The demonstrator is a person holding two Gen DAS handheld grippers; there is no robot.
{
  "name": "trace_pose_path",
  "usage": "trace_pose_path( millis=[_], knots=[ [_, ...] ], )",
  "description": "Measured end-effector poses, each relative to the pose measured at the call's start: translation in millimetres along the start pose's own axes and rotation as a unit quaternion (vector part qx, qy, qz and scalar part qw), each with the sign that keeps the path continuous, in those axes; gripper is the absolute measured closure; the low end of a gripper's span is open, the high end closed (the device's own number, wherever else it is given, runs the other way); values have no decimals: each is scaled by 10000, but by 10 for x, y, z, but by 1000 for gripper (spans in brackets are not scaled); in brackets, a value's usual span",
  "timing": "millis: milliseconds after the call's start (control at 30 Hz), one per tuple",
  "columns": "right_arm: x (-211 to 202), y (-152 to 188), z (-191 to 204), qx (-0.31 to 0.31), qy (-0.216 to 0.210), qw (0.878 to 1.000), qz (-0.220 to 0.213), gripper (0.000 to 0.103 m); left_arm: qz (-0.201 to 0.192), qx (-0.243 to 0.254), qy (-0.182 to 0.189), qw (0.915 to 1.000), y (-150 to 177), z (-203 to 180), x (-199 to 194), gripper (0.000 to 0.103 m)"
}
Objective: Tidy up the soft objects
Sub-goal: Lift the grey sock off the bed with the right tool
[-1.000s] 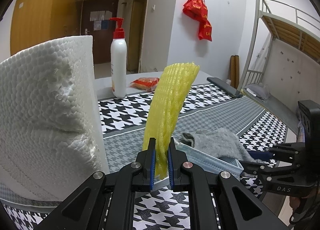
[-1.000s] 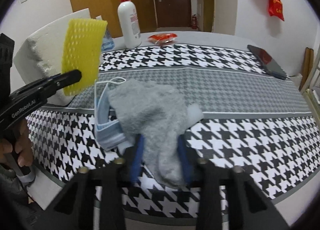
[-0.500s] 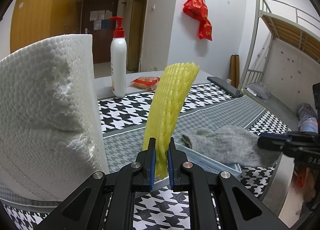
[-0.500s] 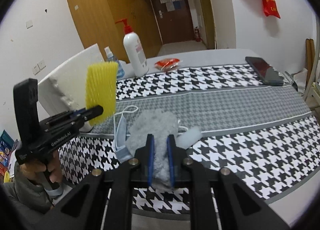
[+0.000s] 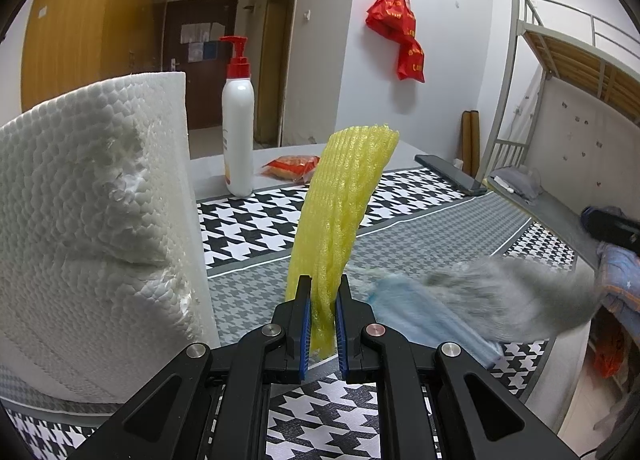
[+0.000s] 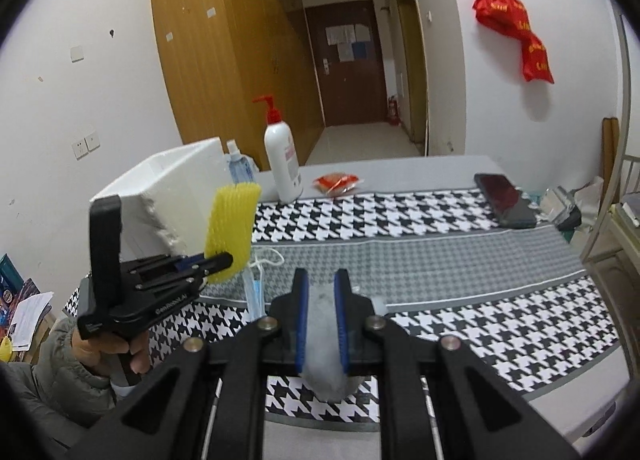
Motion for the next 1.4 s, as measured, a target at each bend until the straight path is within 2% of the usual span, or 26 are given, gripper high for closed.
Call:
trace_pose_path(
  millis=[67, 233, 300, 333, 367, 533, 833, 933, 1133, 1400],
  knots=[
    [-48, 3, -15, -24, 51, 10000, -28, 87, 2, 12, -2, 10000, 2, -7, -4, 92],
    [73, 166, 15, -169, 124, 9994, 264, 86, -10, 36, -1, 10000, -8, -23, -19, 92],
    [172, 259, 78, -363, 250, 9982, 405, 71, 3, 26, -7, 10000, -8, -28, -18, 92],
    [241, 308, 116, -489, 303, 9970, 508, 49, 3, 23, -5, 10000, -7, -30, -20, 92],
    [309, 362, 154, -591, 346, 9958, 611, 37, 8, 23, -5, 10000, -5, -30, -22, 92],
    [533, 570, 270, -991, 323, 9898, 974, 36, 32, -15, -19, 10000, -9, -9, -9, 92],
    [744, 673, 214, -1107, 344, 9855, 1241, 36, 26, 16, -4, 10000, -8, -19, -15, 92],
    [807, 694, 199, -1163, 470, 9833, 1315, 36, 35, 4, -10, 10000, -8, -20, -13, 92],
    [836, 644, 7, -908, 714, 9849, 1288, 36, 41, 2, -1, 10000, -8, -22, -14, 92],
    [908, 509, -232, -464, 776, 9899, 1087, 39, 67, -13, 6, 10000, -8, -20, -16, 92]
  ],
)
Point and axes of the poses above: each gripper's, at about its wrist camera, not at the fingertips, and x roughly the way its jaws point, z to its left, y to its underside, the point moved 5 cm from there along x, roughly the way its jaws point, and after that the axes turned 3 degrees about -z, right-handed, at the moved point
